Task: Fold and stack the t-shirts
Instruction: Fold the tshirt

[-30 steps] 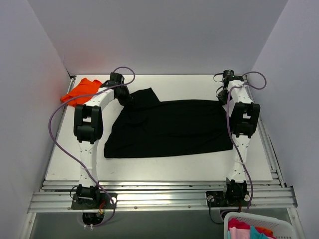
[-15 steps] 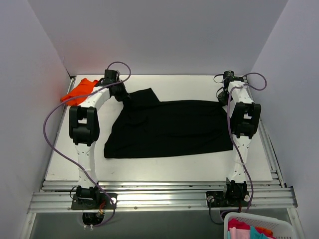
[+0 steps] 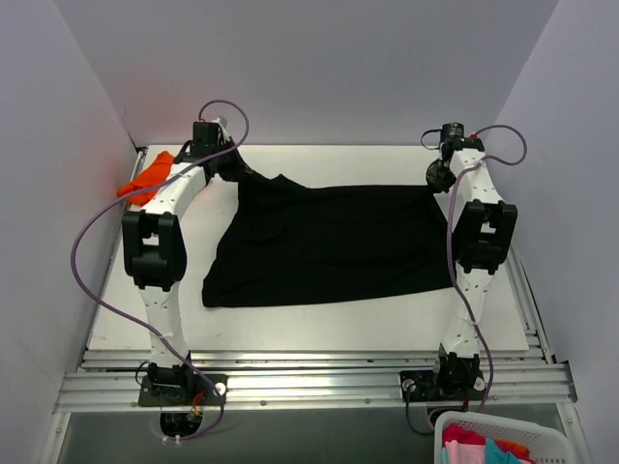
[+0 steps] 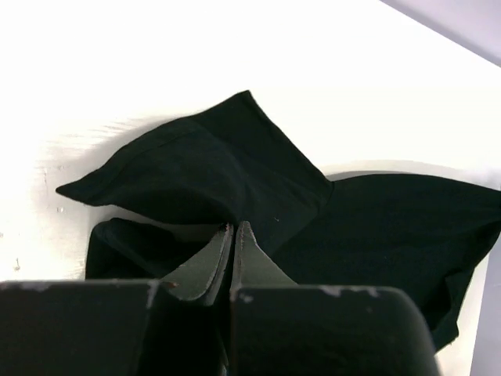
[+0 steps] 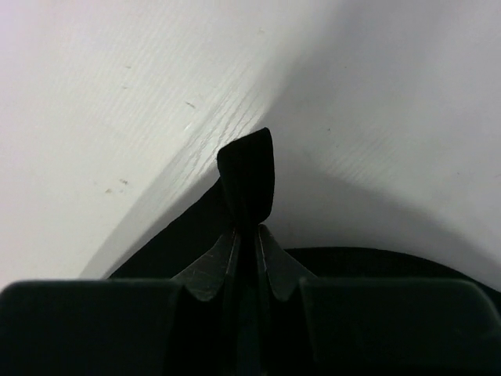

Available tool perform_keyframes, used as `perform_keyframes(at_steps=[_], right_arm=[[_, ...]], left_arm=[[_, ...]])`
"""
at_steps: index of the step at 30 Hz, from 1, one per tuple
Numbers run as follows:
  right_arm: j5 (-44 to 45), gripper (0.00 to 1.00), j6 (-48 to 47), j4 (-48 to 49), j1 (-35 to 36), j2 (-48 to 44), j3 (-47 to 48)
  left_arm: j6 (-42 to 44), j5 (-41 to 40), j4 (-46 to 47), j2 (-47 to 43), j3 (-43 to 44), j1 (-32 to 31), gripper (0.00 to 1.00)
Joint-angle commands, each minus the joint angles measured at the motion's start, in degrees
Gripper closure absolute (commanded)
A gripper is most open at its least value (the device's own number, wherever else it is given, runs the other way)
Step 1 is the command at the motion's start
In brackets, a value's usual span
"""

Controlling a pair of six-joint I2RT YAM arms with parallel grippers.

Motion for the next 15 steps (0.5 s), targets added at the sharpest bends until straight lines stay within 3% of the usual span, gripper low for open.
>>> perform_keyframes(at_steps=[1,15], right_arm=[[-0.65,1.00,-1.55,-1.60,-0.39,-5.94,-1.43],[-0.48,1.00,-5.16,2.52,-1.79,-23.86,-25.07]], left_arm=[[0.56,0.75,4.87,-7.24,-1.94,0.01,0.98],[4.26,-5.75,5.32,-30.52,-25.49,-0.51,0.98]])
